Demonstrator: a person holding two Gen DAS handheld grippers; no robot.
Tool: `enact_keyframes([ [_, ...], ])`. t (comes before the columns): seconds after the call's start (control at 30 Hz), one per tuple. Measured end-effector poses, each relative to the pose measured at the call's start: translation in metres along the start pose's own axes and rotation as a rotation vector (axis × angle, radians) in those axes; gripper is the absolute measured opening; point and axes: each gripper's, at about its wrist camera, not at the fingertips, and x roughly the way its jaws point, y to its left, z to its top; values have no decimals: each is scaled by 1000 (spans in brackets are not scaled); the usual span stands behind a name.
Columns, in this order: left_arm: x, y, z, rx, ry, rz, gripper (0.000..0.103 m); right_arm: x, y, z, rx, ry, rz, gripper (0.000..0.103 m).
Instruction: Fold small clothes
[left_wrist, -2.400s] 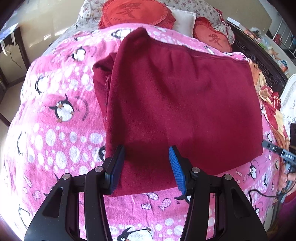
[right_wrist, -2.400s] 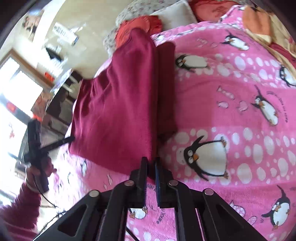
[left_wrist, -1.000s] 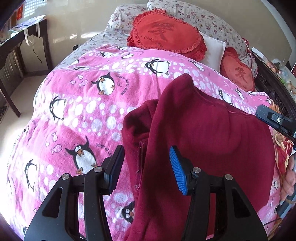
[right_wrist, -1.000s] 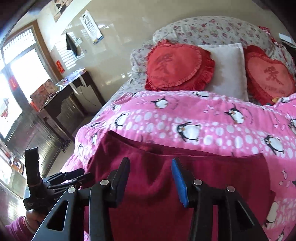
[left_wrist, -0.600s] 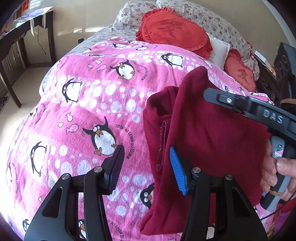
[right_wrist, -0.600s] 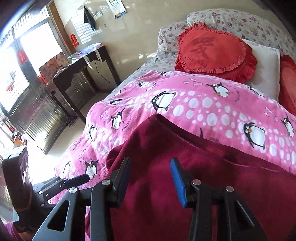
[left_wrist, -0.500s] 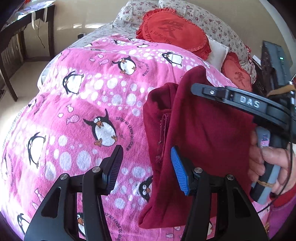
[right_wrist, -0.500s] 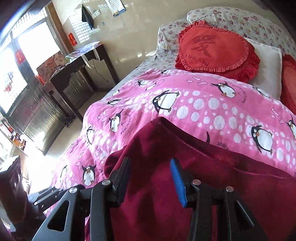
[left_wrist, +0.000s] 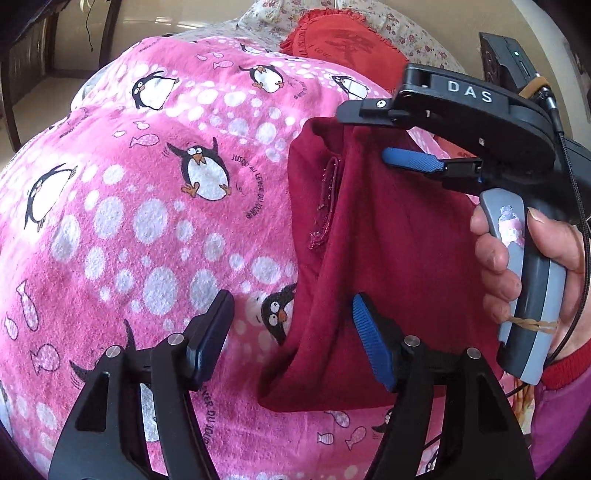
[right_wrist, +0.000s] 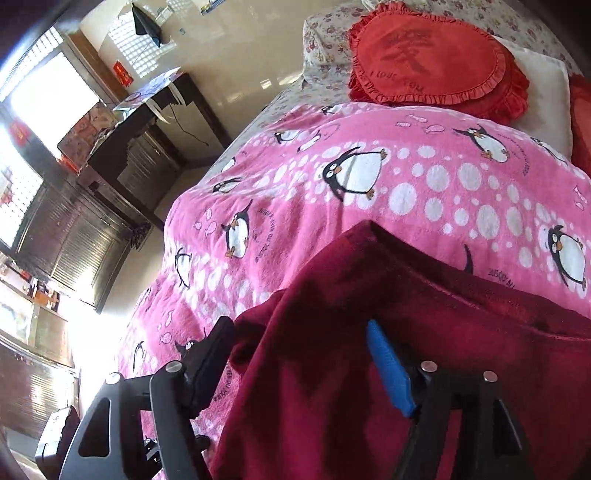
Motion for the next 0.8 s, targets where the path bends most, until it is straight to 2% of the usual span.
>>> enact_keyframes([
  [0.1, 1, 1, -2, -3, -11, -4, 69, 13, 21, -3, -94, 32, -111, 78],
  [0.27, -1, 1, -10, 4, -21, -8, 70, 38, 44, -6, -187, 66, -249, 98],
  [0.33, 0, 1, -10, 0, -22, -10, 70, 47, 53, -10, -239, 69, -315, 100],
  [0.4, 0, 0, -11, 2, -20, -11, 70, 47, 53, -13, -256, 40, -333, 99],
  [0.43, 0, 0, -9, 5, -17, -10, 70, 43, 51, -15, -254, 18, -334, 93],
  [0.47, 0, -1, -8, 13, -11, -8, 70, 38, 49, -14, -255, 2, -343, 77],
  [0.5, 0, -2, -6, 25, -7, -6, 70, 31, 45, -13, -252, -9, -330, 69],
  [0.53, -1, -4, -4, 38, -5, -4, 70, 21, 37, -10, -226, -16, -286, 48],
  [0.6, -3, -8, 4, 66, -16, 4, 70, 7, 23, -5, -164, -7, -188, 25],
  [0.67, -4, -10, 12, 71, -42, -4, 70, -4, 9, -1, -111, -8, -108, 18],
  [0.8, 11, -7, 26, 41, -23, -59, 70, -14, 4, -3, -101, -24, -66, 14],
])
